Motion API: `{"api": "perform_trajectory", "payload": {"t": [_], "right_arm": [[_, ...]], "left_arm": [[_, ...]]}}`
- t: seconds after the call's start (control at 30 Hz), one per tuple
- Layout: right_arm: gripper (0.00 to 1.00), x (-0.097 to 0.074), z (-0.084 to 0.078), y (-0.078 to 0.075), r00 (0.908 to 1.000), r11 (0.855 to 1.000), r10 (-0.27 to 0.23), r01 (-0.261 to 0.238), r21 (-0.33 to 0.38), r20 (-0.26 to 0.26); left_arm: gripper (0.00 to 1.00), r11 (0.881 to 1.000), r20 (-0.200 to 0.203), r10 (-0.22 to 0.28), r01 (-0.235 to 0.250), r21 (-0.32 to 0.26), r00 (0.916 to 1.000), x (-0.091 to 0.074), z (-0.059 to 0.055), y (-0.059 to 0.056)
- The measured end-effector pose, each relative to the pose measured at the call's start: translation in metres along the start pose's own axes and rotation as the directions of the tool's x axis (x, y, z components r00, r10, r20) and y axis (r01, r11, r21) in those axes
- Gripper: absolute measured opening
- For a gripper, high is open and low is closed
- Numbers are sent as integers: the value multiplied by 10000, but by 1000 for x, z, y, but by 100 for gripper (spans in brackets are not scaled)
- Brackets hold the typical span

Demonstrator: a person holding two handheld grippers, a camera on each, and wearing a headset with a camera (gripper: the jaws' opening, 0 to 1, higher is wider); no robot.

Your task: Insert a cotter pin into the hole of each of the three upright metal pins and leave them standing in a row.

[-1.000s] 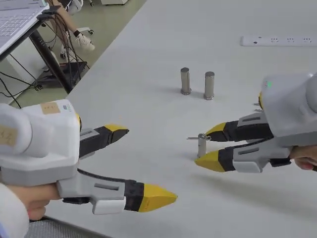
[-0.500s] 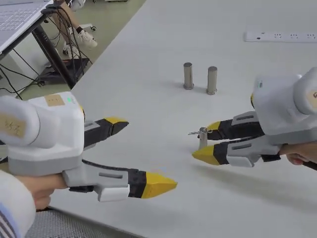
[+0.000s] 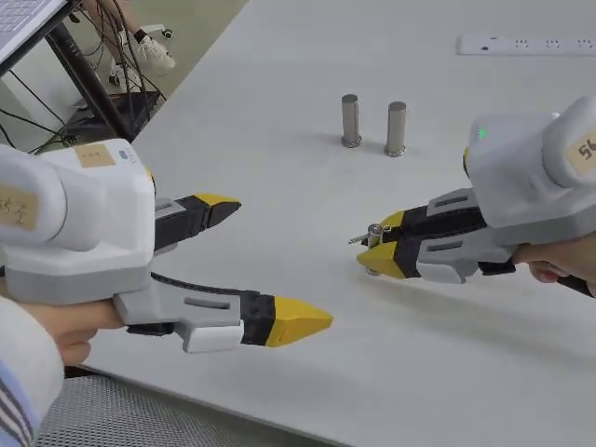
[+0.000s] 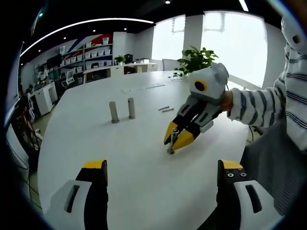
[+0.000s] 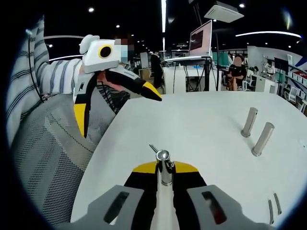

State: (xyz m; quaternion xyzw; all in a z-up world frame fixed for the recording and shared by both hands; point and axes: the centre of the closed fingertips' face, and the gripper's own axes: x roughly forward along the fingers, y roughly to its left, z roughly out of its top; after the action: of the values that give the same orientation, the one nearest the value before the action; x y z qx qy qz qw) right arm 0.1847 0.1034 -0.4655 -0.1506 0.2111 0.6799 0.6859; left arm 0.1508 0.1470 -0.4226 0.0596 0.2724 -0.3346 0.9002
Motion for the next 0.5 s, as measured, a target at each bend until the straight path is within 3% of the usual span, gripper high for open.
{"api": "perform_trajectory", "payload": {"t": [0.13,0.37,0.5], "right_arm": [[5,0,0,0,10000,10000,-82,82,-19,-41],[4,2,3,-7,9970,9969,-769,769,138,-4],[4,4,13,-14,9905,9910,-1307,1292,356,429]], "left_arm": [[94,10000,25,-18,18,-27,10000,0,1,-1],[91,9997,32,202,-203,160,9998,1,0,2],[93,9998,109,168,-168,49,9998,2,1,1]]}}
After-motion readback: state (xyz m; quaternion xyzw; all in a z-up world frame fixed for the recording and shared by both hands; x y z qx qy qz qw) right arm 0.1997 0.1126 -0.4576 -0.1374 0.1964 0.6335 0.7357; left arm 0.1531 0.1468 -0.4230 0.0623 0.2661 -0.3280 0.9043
